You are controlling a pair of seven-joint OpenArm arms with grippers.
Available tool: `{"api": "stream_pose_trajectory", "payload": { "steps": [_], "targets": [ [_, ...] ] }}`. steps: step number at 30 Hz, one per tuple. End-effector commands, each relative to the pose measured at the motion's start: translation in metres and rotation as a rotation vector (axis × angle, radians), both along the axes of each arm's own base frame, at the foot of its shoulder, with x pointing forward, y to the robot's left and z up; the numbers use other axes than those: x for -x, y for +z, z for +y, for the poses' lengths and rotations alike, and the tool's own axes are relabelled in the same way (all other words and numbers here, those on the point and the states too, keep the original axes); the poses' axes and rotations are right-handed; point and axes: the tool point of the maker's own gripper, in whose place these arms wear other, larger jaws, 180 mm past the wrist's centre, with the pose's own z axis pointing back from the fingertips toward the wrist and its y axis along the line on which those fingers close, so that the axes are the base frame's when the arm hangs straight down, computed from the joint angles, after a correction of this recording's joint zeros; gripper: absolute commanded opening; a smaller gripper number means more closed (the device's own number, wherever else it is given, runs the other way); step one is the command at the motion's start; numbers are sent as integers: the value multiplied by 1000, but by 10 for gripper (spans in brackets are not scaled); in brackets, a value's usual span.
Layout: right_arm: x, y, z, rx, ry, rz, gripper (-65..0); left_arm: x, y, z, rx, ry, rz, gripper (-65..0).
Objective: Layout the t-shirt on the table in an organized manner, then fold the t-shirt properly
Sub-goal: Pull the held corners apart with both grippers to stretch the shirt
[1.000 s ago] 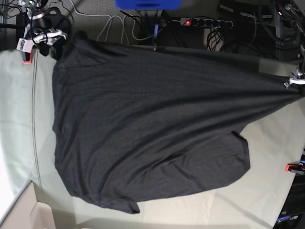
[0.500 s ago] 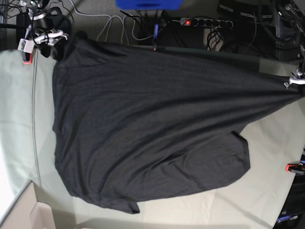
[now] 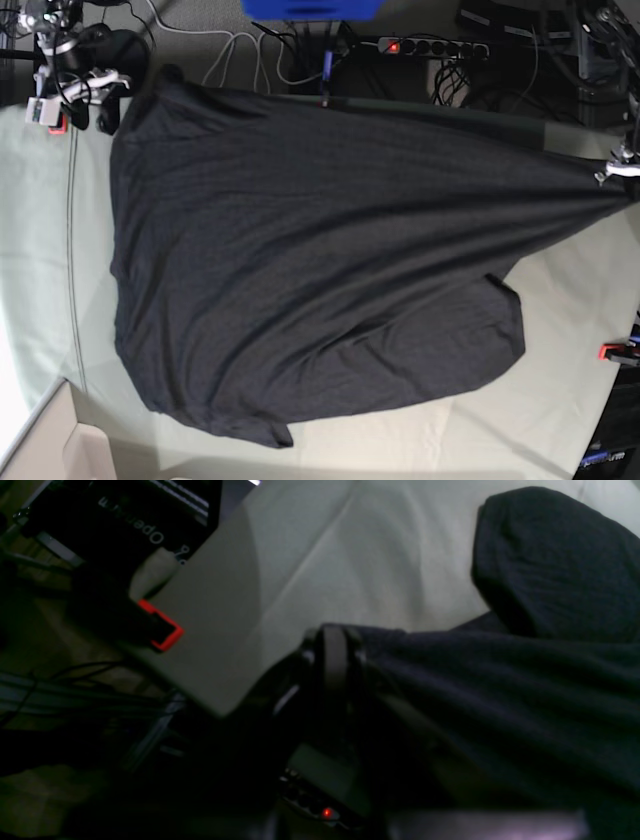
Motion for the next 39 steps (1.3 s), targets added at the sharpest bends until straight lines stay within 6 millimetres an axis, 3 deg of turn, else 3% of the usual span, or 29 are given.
{"api": "stream_pose_trajectory", "payload": {
  "steps": [1,8,13,18,23,31,34,38,39],
  "targets": [
    [-5,14,-6,22,2,-48,-292,-4,13,5,-34,-2,-37,-646],
    [-9,31,-4,57,31,-75,-292,-4,13,5,-34,-2,-37,-646],
    [7,9,1,12,15,-18,-292,-3,8,0,-13,5,-37,-646],
    [23,-16,26,-59,51,53,-292,-3,7,-2,-8,5,-38,-646],
    [25,-21,41,-84,84,67,-292,-7,9,-2,-8,5,-50,-646],
    [25,-23,46,-92,94,71,-306,-7,10,-2,-9,5,-51,-646],
    [30,-26,55,-107,119,85,-393,-7,10,-2,-9,5,-51,-646],
    [28,-25,55,-105,121,81,-639,-8,12,-2,-13,3,-54,-646],
    [26,-24,54,-102,124,79,-650,-8,12,-2,-14,3,-55,-646]
  ]
}}
